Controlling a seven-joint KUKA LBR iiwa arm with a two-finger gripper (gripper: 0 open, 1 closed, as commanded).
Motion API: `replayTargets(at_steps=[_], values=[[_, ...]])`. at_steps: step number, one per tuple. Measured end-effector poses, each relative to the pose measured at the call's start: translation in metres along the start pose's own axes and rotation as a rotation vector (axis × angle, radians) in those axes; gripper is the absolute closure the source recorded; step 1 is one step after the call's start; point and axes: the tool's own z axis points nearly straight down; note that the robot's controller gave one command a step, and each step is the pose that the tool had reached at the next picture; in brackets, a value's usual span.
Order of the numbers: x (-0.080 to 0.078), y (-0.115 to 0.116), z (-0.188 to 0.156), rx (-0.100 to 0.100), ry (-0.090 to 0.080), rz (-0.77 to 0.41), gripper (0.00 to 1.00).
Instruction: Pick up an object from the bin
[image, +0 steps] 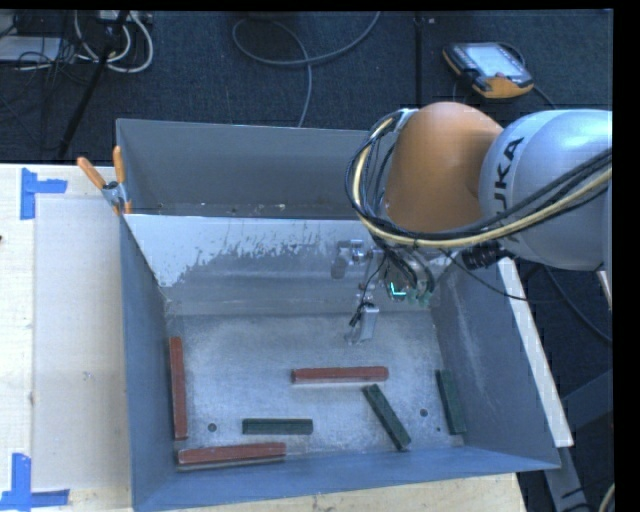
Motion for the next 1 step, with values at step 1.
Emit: replayTargets(at_steps=[1], values=[[-0.0017, -0.0001, -0.0045, 0.000, -0.008, 0.000, 0.00]])
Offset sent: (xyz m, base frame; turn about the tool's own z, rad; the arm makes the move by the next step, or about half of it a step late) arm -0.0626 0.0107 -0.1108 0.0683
